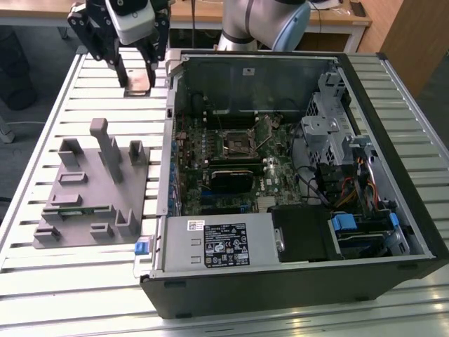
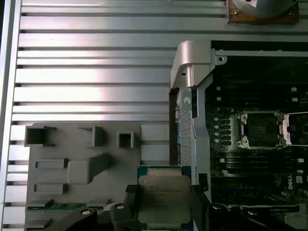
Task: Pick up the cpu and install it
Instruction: 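Pick up the cpu and move it towards the insertion slot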
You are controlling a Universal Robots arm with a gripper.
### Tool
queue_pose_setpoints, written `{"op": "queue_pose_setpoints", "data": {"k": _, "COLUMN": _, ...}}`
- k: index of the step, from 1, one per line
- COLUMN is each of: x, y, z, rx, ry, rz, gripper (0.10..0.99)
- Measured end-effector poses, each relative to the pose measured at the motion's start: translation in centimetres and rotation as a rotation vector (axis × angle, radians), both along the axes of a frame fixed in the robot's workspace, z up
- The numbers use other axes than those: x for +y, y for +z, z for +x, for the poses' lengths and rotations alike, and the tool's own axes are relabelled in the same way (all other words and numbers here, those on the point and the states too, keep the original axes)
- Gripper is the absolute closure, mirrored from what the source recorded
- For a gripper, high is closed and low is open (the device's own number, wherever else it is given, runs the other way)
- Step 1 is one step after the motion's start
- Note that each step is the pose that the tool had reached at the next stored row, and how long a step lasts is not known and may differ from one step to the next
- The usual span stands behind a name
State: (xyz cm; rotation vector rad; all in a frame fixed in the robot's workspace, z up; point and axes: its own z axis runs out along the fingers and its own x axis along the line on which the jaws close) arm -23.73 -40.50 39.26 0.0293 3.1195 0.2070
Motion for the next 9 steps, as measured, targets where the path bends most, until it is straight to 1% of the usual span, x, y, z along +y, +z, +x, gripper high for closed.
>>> {"op": "queue_pose_setpoints", "data": {"k": 4, "x": 0.23, "y": -0.05, "z": 0.76, "rx": 0.0, "ry": 0.0, "rz": 0.0, "gripper": 0.557}}
{"op": "queue_pose_setpoints", "data": {"k": 9, "x": 0.69, "y": -0.11, "z": 1.58, "rx": 0.0, "ry": 0.0, "rz": 0.0, "gripper": 0.557}}
